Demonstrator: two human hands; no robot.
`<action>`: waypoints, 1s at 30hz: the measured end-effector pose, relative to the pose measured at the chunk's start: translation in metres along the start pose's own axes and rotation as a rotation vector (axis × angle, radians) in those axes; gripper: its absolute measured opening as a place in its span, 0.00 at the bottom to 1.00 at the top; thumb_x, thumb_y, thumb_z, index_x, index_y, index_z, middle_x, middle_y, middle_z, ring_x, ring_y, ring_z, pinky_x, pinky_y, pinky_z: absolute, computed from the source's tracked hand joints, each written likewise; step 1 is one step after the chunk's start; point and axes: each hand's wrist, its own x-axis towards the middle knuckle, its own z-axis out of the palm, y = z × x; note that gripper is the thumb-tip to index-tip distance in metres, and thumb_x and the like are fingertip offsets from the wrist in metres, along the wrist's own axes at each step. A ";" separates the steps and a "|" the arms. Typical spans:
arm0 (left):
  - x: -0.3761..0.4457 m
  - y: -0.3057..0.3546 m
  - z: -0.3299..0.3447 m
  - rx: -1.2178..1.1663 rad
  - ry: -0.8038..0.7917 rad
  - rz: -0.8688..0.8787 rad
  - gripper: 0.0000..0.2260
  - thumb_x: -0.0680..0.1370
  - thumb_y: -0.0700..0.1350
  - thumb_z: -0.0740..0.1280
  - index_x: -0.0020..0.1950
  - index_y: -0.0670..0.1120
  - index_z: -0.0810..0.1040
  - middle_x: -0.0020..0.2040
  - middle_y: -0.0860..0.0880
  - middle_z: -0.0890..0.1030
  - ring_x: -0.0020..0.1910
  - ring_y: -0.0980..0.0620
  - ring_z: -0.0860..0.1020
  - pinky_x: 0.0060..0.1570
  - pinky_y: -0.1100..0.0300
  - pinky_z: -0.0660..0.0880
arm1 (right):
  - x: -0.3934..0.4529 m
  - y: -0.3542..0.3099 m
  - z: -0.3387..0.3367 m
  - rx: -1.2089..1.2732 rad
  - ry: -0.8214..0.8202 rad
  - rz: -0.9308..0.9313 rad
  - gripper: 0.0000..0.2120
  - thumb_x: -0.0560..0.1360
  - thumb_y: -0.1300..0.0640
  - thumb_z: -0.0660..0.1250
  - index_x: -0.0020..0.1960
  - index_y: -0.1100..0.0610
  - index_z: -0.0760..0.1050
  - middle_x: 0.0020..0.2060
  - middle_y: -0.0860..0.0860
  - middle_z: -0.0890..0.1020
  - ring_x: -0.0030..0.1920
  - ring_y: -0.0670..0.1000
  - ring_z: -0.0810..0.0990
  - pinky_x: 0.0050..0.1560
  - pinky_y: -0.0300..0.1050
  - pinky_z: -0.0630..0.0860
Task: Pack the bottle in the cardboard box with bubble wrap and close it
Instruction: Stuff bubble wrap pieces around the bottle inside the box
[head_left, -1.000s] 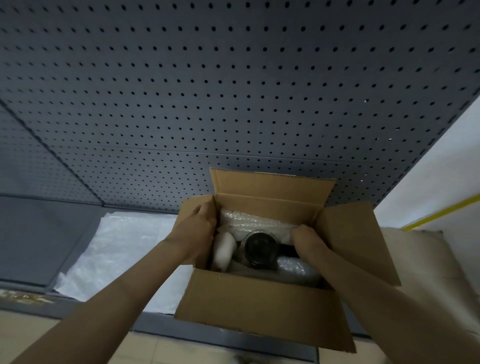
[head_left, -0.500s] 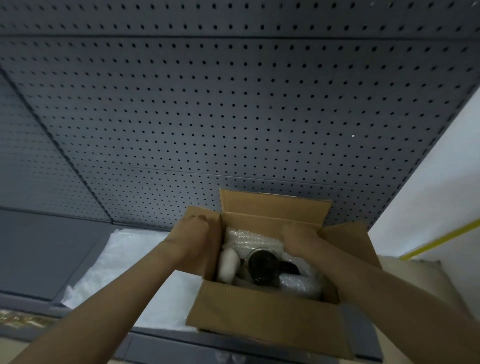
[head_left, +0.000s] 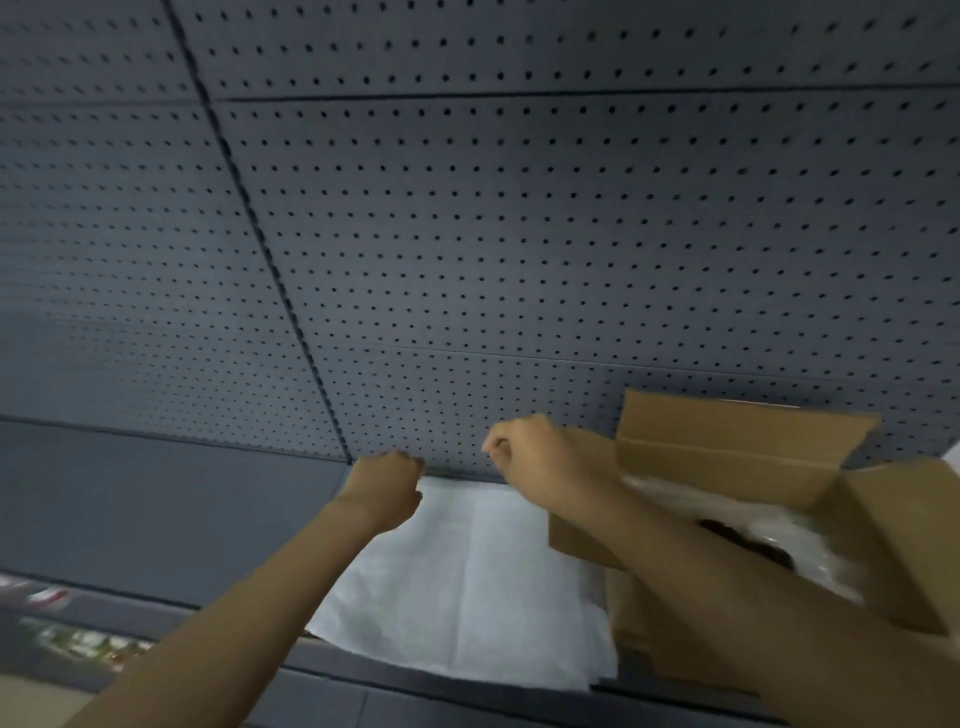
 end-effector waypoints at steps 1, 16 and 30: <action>0.001 -0.012 0.008 -0.013 -0.022 0.012 0.14 0.80 0.47 0.60 0.64 0.45 0.74 0.61 0.45 0.78 0.58 0.46 0.78 0.55 0.53 0.75 | 0.004 -0.012 0.015 -0.009 -0.017 0.006 0.11 0.76 0.64 0.59 0.50 0.61 0.80 0.47 0.57 0.85 0.46 0.61 0.83 0.44 0.52 0.81; 0.029 -0.036 0.138 -0.304 -0.340 0.102 0.17 0.80 0.40 0.58 0.69 0.42 0.70 0.68 0.43 0.72 0.65 0.44 0.72 0.61 0.53 0.71 | -0.007 0.044 0.184 -0.261 -0.430 0.531 0.19 0.78 0.58 0.59 0.68 0.57 0.68 0.65 0.59 0.68 0.64 0.60 0.67 0.63 0.53 0.70; 0.033 -0.126 0.171 -0.469 -0.269 -0.287 0.16 0.76 0.40 0.60 0.63 0.45 0.76 0.62 0.43 0.78 0.58 0.41 0.78 0.60 0.51 0.75 | 0.025 0.013 0.238 -0.116 -0.223 0.419 0.14 0.76 0.57 0.62 0.60 0.56 0.76 0.61 0.56 0.72 0.60 0.58 0.70 0.60 0.50 0.71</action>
